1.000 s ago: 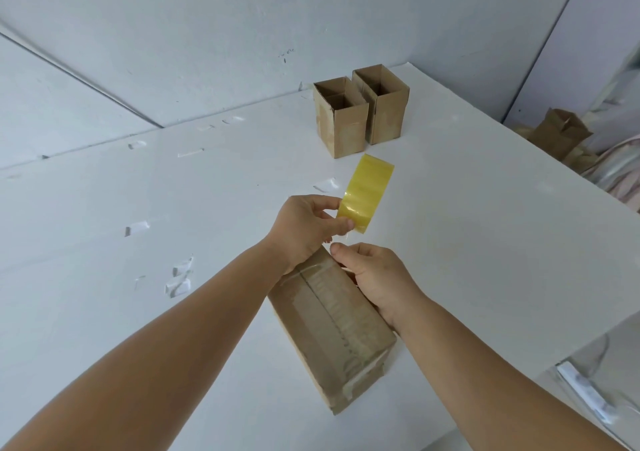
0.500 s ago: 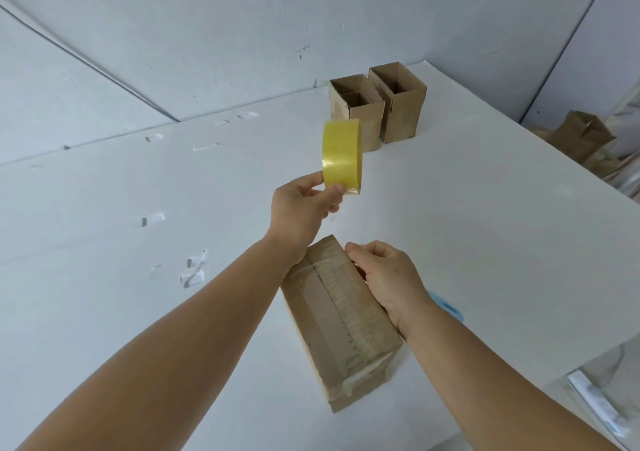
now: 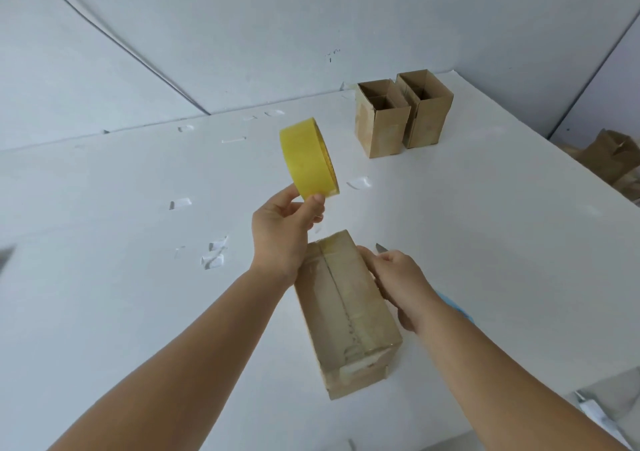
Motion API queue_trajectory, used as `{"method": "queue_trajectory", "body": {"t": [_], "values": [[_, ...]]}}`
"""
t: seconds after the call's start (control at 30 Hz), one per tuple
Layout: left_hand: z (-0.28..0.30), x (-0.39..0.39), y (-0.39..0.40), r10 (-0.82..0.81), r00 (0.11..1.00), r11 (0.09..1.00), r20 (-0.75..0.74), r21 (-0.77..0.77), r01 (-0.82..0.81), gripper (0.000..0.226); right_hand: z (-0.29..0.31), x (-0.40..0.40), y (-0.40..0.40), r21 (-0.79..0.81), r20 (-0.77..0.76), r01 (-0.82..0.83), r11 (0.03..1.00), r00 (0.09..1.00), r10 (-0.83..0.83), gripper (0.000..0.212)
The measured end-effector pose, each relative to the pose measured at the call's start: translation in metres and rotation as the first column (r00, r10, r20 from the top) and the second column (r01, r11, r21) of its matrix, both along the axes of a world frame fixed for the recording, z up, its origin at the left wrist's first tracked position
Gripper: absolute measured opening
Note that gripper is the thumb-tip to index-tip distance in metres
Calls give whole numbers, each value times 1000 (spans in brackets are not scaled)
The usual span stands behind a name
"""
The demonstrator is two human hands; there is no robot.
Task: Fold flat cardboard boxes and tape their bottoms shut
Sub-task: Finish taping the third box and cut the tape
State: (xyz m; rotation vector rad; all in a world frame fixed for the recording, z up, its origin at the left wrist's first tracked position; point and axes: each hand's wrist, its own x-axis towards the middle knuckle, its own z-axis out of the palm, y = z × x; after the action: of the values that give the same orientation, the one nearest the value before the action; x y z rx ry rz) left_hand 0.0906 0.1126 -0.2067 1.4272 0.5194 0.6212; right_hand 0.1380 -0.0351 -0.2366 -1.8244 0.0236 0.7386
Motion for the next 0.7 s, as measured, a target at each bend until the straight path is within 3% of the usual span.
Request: {"method": "queue_trajectory", "body": {"t": [0.1,0.17,0.33,0.53,0.7], "values": [[4,-3,3,15,998,1000,58,9,-16,15,4,2,-7,36,151,18,999,988,-23,21],[5,-10,6,39,995,999,88,16,-40,17,9,-1,-9,101,238,-76,992,970,50,35],[-7,-32,6,128,987,990,99,-70,-122,10,15,-17,-6,188,216,-338,922,930,297,34],[-14,-20,2,159,982,983,98,-110,-148,10,13,-11,7,221,183,-273,936,955,235,39],[-1,20,21,85,987,995,138,-63,-77,12,20,20,27,210,242,-216,954,957,163,39]]}}
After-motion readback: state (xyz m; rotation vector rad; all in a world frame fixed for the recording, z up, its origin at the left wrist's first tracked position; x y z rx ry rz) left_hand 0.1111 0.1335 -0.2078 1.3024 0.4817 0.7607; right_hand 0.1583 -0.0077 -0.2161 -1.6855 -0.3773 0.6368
